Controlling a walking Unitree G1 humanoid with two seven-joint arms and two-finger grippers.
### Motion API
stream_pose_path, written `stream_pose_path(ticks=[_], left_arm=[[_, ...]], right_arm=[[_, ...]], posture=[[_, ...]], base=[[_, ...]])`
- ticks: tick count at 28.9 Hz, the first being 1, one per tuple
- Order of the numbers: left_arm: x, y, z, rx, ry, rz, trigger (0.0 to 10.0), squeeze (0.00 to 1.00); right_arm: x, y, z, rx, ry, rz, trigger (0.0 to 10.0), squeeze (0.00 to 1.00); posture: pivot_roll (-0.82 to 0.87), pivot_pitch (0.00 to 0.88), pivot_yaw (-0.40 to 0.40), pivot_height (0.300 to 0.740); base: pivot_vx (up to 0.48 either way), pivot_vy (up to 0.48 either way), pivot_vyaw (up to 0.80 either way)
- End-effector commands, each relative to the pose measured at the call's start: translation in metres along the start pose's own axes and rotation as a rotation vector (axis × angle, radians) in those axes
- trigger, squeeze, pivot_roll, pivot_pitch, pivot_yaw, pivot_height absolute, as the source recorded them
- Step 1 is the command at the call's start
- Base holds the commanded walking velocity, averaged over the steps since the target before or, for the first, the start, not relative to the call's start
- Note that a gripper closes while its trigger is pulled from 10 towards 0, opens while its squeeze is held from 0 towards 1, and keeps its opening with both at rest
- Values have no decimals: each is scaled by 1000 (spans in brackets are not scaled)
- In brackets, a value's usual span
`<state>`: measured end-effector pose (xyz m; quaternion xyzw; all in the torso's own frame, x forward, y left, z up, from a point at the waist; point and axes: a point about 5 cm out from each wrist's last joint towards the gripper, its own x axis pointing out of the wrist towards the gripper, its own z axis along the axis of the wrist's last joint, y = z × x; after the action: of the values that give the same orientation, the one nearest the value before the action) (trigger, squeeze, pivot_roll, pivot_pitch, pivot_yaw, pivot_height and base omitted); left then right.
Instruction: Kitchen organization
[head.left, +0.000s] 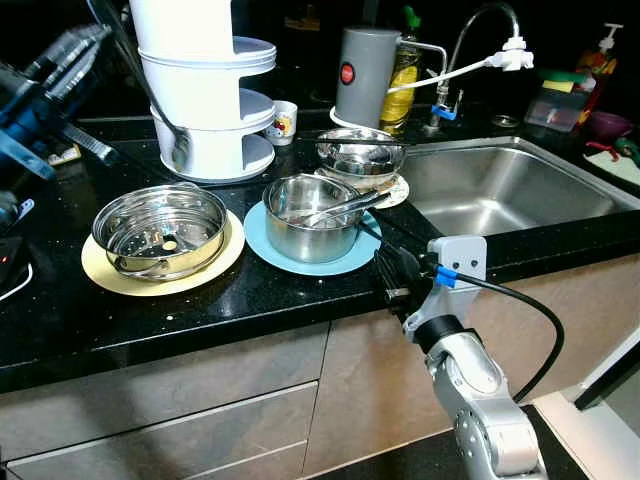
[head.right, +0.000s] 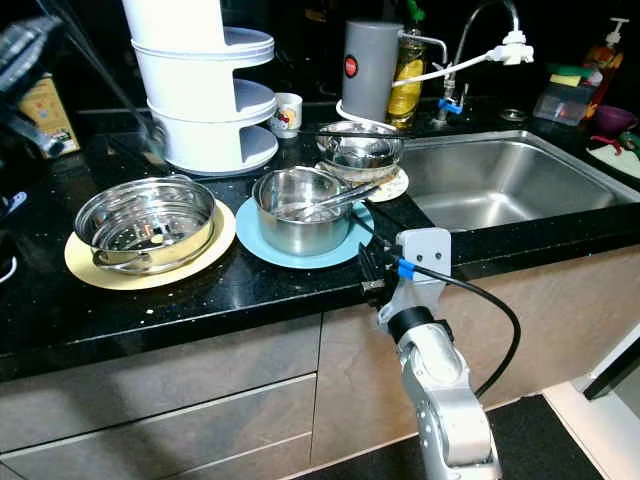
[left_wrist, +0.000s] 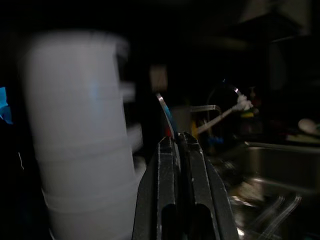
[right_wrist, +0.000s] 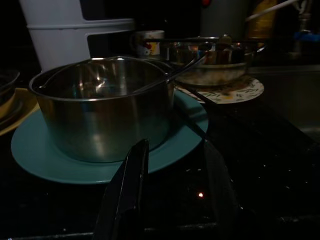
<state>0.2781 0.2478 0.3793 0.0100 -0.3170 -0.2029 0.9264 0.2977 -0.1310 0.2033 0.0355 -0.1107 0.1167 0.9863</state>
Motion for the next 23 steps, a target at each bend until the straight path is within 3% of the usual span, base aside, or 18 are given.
stream_pose_path(ticks=[1, 3, 4, 5, 7, 9, 11, 13, 19, 20, 21, 22, 23], left_arm=[[-3, 1, -16, -117, 74, 56, 0, 0], [-4, 1, -21, -161, 86, 78, 0, 0], [-2, 1, -19, -232, 37, 104, 0, 0], [-2, 1, -19, -232, 37, 104, 0, 0], [3, 3, -7, -430, -136, 164, 0, 0], [3, 2, -6, -550, -185, 195, 0, 0], [2, 0, -7, -565, -165, 194, 0, 0], [-2, -7, -15, -637, -102, 159, 0, 0], [-9, -27, -35, -672, 42, 70, 0, 0], [-11, -29, -39, -683, 57, 57, 0, 0], [-12, -30, -42, -688, 68, 47, 0, 0], [-14, -33, -44, -688, 95, 24, 0, 0], [-15, -35, -45, -684, 108, 12, 0, 0]], right_arm=[[0, 0, -2, 17, 10, 1, 10000, 0], [0, 0, -2, 18, 9, 1, 10000, 0], [0, 0, -2, 19, 8, 2, 10000, 0], [0, 0, -2, 19, 8, 2, 10000, 0], [0, 1, 0, 24, 2, 6, 10000, 0], [0, 3, 1, 42, -4, 15, 10000, 0], [0, 4, 1, 56, -6, 22, 10000, 0], [0, 13, 3, 123, -12, 72, 10000, 0], [0, 29, 10, 266, -14, 179, 10000, 0], [-1, 34, 12, 296, -13, 222, 10000, 220], [-1, 37, 13, 316, -13, 250, 10000, 220], [-3, 41, 16, 342, -19, 281, 10000, 1000], [-3, 43, 17, 351, -24, 288, 10000, 1000]], posture=[[-11, 107, -49, 740], [-11, 107, -49, 740], [-12, 109, -49, 740], [-12, 109, -49, 740], [-13, 108, -48, 740], [-12, 109, -47, 740], [-12, 109, -46, 740], [-11, 111, -45, 740], [-10, 112, -44, 740], [-12, 111, -41, 740], [-12, 111, -41, 740], [-14, 109, -40, 740], [-16, 108, -39, 740]], base=[[0, 0, 0], [0, 0, 0], [0, 0, 0], [0, 0, 0], [0, 0, 0], [0, 0, 0], [0, 0, 0], [0, 0, 0], [0, 0, 0], [0, 0, 0], [0, 0, 0], [0, 0, 0], [0, 0, 0]])
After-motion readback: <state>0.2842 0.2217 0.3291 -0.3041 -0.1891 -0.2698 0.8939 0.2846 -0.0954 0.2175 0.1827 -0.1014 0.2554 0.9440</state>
